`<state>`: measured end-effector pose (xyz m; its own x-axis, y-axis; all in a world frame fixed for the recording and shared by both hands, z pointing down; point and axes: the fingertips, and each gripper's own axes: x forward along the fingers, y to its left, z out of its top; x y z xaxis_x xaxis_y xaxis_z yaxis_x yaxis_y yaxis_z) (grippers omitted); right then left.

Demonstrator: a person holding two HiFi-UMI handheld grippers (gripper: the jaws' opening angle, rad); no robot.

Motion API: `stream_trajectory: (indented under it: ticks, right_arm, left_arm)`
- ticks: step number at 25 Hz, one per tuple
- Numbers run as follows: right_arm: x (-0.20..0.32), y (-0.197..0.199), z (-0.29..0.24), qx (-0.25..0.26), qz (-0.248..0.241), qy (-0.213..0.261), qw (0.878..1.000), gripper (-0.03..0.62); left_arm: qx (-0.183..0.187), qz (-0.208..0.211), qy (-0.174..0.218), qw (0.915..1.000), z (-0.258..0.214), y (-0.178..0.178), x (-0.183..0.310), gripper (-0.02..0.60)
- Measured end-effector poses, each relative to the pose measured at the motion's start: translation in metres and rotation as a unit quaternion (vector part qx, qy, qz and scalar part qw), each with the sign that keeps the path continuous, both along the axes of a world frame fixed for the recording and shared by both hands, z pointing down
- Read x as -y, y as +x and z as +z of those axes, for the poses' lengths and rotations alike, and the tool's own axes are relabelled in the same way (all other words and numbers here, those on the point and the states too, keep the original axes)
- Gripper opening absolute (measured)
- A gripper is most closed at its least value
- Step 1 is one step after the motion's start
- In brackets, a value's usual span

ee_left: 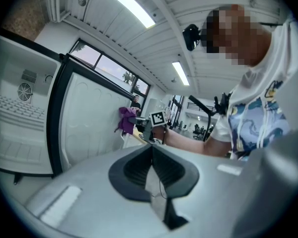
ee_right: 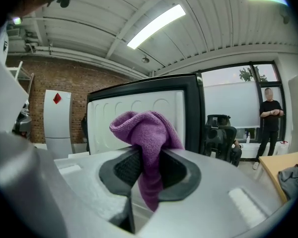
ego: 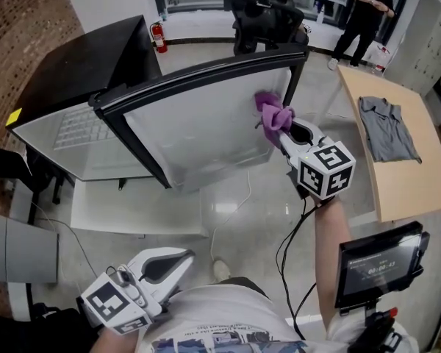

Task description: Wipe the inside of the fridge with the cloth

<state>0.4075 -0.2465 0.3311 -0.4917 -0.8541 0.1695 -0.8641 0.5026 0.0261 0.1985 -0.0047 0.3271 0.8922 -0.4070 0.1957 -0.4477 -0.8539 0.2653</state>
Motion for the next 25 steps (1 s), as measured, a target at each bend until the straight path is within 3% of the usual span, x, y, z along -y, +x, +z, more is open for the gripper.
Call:
stream_trajectory:
  ticks: [7,15,19,25]
  right_arm:
    - [-0.023,-0.075,0.002,0.014,-0.101,-0.001,0.995,0.079]
    - [-0.048,-0.177,0.023,0.012,-0.217,-0.018,0.976,0.079]
    - [-0.052,-0.210,0.038,0.009,-0.245,-0.027,0.969,0.080]
    - [-0.039,-0.230,0.061,0.005,-0.248,-0.032,0.968,0.080]
  left_arm:
    - [-0.002,-0.005,-0.001,1.0000,0.000,-0.008,-0.004,0.006]
    - [-0.003,-0.029,-0.003,0.9996,-0.001,-0.033,-0.007,0.006]
    - [0.000,-0.042,-0.004,0.9991,-0.002,-0.045,-0.009,0.006]
    - [0.005,-0.058,-0.003,0.9983,-0.002,-0.065,-0.006,0.006]
